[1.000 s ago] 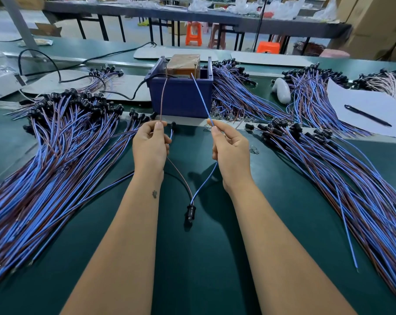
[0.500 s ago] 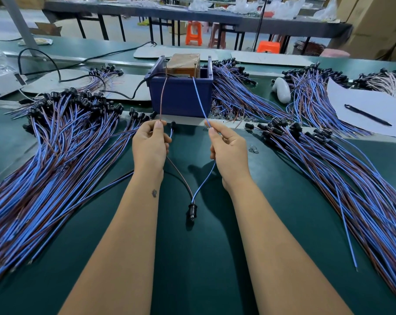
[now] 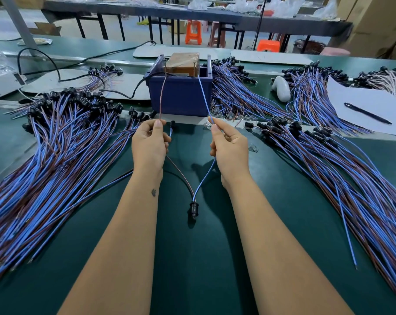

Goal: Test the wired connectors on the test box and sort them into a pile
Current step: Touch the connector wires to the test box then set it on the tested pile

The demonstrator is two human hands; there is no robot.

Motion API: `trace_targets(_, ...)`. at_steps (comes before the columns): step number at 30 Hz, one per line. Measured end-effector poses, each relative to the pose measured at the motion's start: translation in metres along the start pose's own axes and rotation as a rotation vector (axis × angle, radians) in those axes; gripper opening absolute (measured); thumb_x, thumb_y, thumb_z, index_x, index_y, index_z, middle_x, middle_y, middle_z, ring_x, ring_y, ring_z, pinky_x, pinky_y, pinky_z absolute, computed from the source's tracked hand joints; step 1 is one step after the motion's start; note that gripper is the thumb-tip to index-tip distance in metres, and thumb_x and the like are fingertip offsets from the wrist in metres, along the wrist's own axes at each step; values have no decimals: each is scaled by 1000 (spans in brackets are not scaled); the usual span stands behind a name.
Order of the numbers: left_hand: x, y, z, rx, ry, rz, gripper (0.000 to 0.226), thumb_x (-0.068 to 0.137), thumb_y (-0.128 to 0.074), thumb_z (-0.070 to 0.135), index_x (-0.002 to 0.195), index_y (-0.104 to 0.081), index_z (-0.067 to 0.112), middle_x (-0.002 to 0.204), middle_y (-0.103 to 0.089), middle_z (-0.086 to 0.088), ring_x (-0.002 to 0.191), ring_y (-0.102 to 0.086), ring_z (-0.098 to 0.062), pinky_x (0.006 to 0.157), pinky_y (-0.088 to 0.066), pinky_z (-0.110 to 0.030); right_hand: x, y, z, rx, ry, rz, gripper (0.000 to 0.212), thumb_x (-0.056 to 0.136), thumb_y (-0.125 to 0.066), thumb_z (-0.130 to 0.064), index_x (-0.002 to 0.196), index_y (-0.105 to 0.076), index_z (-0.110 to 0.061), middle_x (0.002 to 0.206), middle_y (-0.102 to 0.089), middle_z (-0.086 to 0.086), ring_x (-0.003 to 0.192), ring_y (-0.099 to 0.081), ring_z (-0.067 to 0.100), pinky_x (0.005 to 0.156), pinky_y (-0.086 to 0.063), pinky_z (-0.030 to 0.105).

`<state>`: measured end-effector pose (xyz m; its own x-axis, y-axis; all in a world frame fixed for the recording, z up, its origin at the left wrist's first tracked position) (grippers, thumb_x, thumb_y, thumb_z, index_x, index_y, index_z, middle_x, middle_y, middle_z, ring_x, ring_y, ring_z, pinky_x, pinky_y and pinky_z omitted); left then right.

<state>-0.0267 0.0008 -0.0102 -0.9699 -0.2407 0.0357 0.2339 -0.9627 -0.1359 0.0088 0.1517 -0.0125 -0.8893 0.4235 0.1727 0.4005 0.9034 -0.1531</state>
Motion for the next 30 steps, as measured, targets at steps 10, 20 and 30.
trace_targets(10, 2, -2, -2, 1, -21, 22, 23, 104, -45, 20, 88, -61, 22, 54, -52, 9, 43, -43, -3, 48, -39, -16, -3, -6, -2, -66, 14, -60, 25, 98, -56, -13, 103, -70, -33, 73, -40, 8, 54, -37, 6, 54, -37, 26)
trace_targets(20, 1, 0, -2, -27, -28, 58, 21, 105, -43, 21, 94, -61, 18, 59, -52, 5, 42, -44, -1, 44, -37, -14, -5, -6, -5, -84, 3, -55, 25, 98, -55, -13, 103, -70, -33, 73, -40, 9, 57, -37, 11, 59, -36, 33)
trace_targets(30, 3, 1, -3, -4, -29, 41, 22, 105, -44, 24, 93, -61, 20, 55, -54, 9, 45, -45, -4, 47, -38, -17, -4, -5, -3, -79, 9, -53, 24, 99, -55, -13, 107, -71, -28, 74, -42, 8, 60, -39, 11, 56, -39, 28)
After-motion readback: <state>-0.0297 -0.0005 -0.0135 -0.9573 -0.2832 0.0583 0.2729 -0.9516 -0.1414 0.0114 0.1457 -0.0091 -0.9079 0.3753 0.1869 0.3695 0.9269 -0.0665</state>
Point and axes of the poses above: each hand's wrist, its own x-axis towards the middle knuckle, its own y-axis out of the back of the hand, z = x × y, the point moved 2 cm from there along x, towards the middle knuckle
